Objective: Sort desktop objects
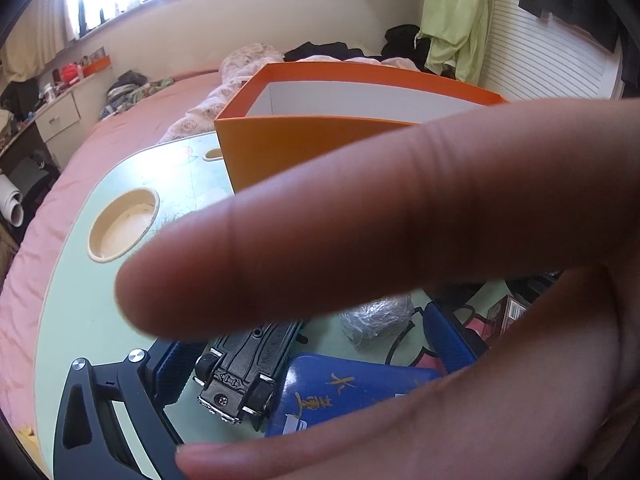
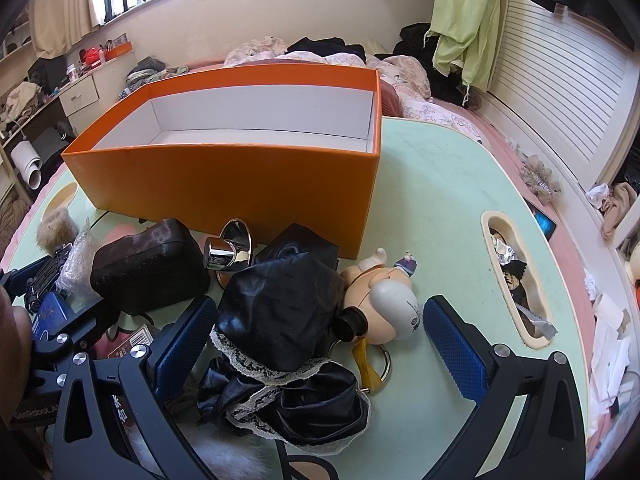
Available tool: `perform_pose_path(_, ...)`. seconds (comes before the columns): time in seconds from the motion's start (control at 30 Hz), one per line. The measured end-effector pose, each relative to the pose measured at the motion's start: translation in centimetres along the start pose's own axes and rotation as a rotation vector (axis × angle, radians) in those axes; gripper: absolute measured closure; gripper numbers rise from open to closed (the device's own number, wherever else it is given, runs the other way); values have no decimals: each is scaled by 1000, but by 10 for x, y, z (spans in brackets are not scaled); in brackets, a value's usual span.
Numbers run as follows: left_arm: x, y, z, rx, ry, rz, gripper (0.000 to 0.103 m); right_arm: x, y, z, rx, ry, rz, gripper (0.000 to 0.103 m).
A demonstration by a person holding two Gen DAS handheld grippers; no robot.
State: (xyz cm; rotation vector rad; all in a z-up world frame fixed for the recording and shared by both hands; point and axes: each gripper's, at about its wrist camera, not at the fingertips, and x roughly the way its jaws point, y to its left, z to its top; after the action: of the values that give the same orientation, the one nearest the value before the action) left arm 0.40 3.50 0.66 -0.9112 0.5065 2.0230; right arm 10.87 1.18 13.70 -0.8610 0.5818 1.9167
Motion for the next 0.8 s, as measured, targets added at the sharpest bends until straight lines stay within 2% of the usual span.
perform_pose_path(0.17, 1, -3, -1, 15, 1, 7, 0, -1, 0, 0, 2, -1, 3, 0)
perform_pose_path(0.8, 6, -7, -1, 44, 0, -42, 0, -3, 0, 0, -1, -5, 4, 0)
